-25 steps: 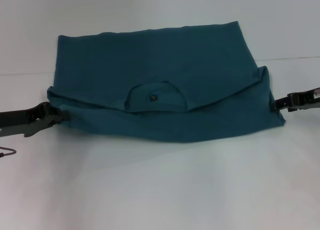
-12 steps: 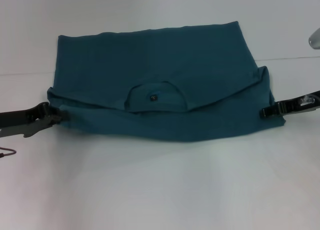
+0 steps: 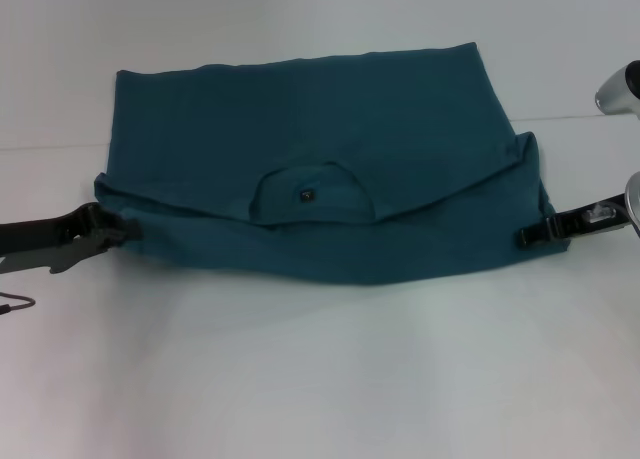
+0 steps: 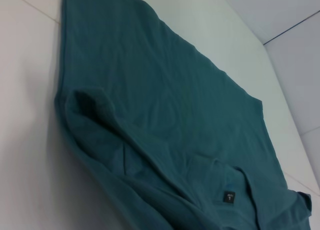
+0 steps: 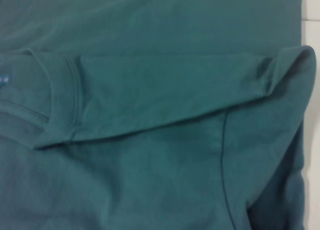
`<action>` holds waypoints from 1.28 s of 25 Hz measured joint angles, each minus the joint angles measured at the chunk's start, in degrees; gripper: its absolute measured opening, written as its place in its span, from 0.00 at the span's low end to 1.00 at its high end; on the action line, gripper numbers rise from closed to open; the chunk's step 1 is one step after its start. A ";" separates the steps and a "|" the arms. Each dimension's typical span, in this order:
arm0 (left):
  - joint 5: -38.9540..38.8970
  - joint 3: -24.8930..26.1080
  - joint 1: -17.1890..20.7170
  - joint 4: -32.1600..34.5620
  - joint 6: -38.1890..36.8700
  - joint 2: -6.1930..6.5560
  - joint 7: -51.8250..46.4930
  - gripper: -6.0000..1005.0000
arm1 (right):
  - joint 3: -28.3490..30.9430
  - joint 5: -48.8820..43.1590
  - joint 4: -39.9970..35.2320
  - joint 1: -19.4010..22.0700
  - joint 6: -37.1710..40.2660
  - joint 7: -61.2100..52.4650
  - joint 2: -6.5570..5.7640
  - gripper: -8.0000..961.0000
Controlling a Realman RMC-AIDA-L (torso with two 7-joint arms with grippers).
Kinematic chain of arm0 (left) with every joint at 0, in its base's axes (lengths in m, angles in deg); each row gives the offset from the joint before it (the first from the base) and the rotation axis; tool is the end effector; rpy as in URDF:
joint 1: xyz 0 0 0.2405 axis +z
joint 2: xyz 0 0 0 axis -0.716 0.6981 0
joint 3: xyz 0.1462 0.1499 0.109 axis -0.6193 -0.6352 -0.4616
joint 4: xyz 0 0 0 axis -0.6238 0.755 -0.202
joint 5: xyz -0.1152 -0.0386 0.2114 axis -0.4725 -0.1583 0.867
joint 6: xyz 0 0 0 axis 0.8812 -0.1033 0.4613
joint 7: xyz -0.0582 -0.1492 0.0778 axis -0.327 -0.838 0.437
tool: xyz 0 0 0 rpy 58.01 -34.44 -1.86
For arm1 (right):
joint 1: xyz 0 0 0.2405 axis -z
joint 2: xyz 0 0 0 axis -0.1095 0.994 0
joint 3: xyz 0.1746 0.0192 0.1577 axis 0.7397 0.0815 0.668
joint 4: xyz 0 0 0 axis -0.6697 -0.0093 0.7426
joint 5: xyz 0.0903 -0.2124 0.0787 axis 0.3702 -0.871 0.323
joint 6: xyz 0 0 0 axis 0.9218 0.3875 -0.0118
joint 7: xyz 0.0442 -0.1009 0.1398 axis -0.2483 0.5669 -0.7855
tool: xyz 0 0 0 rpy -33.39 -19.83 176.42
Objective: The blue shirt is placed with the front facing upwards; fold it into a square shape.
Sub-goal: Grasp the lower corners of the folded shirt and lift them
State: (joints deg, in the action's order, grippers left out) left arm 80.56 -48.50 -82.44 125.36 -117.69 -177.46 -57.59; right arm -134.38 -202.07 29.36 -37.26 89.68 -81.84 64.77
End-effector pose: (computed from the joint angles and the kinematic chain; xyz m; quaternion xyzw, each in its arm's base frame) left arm -0.2911 0.4310 0.0165 -0.6966 -0.6523 -0.2327 0.1871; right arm 0.3146 0.4624 0.0207 -0.7910 0.5160 -0.0402 0.3264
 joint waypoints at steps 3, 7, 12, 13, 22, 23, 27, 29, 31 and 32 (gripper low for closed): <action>-0.21 0.00 -0.01 0.00 -0.09 0.00 0.00 0.04 | 0.90 1.04 -0.09 0.00 -0.25 -0.04 0.01 0.51; -0.26 0.00 0.07 0.01 -0.20 -0.01 0.00 0.04 | 0.92 1.70 -0.19 0.16 0.21 -0.03 -0.40 0.50; -0.26 0.01 0.29 0.01 -0.20 -0.01 0.00 0.04 | 0.86 1.56 0.11 0.10 0.28 -0.04 -0.62 0.39; -0.26 0.01 0.30 0.00 -0.24 -0.01 0.00 0.04 | 0.81 1.54 0.13 0.09 0.29 -0.04 -0.63 0.28; -0.25 0.01 0.26 0.00 -0.69 0.00 0.00 0.04 | 0.96 1.52 -0.37 0.24 1.89 -0.05 -0.81 0.05; -0.18 0.01 0.24 0.02 -0.95 0.04 -0.05 0.04 | 1.08 1.57 -0.61 0.26 2.55 -0.05 -0.97 0.05; 1.39 -0.63 0.36 1.04 -4.00 0.56 -1.66 0.04 | 1.95 1.64 -3.45 0.44 8.73 -0.23 -1.78 0.05; 3.96 -0.49 0.59 2.39 -7.10 1.00 -3.15 0.04 | 2.40 1.47 -6.01 0.73 13.20 -0.96 -2.43 0.05; 6.56 -0.38 0.86 4.05 -10.10 1.30 -4.57 0.04 | 2.41 1.43 -8.33 1.07 17.42 -1.95 -3.11 0.05; 7.75 -0.35 1.03 4.93 -11.50 1.38 -5.13 0.04 | 2.40 1.39 -9.43 1.21 19.90 -2.41 -3.49 0.05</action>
State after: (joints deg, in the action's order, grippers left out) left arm 88.31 -48.85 -81.41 130.30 -129.19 -176.08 -62.72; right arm -131.98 -200.69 19.93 -36.05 109.58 -84.25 61.27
